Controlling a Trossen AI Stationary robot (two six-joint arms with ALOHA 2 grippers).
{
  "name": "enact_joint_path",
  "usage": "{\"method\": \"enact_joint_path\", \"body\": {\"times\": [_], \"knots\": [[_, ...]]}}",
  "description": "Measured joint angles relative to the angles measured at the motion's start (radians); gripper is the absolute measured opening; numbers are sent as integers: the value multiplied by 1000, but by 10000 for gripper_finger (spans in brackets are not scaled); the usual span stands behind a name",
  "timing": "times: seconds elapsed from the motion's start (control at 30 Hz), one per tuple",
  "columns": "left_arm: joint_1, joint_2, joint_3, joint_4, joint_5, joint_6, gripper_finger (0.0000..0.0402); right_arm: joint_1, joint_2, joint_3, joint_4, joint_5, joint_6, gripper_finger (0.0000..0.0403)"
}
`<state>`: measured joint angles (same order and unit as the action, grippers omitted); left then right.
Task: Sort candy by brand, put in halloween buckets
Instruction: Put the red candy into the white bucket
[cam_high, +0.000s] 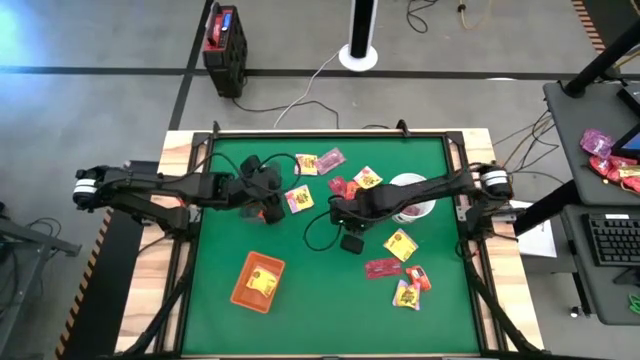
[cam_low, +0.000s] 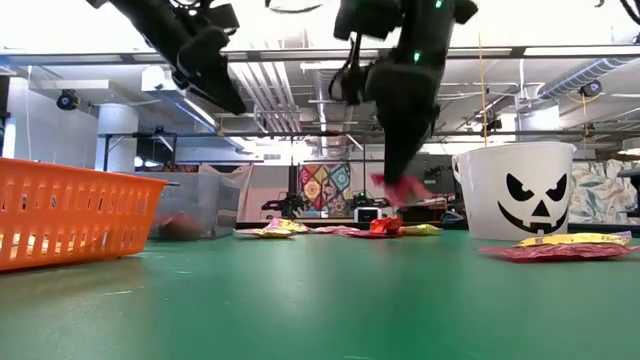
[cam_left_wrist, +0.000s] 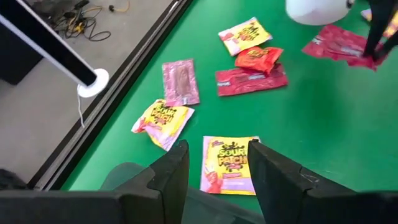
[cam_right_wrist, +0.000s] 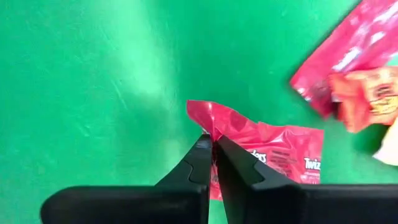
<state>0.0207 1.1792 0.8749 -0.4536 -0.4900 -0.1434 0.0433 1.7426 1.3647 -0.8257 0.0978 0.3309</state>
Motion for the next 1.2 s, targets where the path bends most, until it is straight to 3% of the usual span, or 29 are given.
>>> {"method": "enact_joint_path", "body": {"times": [0.37, 0.43, 0.67, 0.8, 1.2], "knots": [[-100, -30, -3, 7, -29, -8, 123, 11, -195, 0, 19, 10, 20, 12], [-122, -34, -4, 7, -51, -8, 121, 7, -234, 1, 7, 50, 51, 12], [-178, -36, -5, 3, -51, -24, 120, -47, -357, 2, -368, 272, 332, 12], [-198, -36, -5, 2, -51, -28, 120, -69, -389, -19, -562, 285, 534, 12], [-225, -36, -5, 3, -50, -67, 120, -70, -400, -71, -548, 262, 536, 16]]}}
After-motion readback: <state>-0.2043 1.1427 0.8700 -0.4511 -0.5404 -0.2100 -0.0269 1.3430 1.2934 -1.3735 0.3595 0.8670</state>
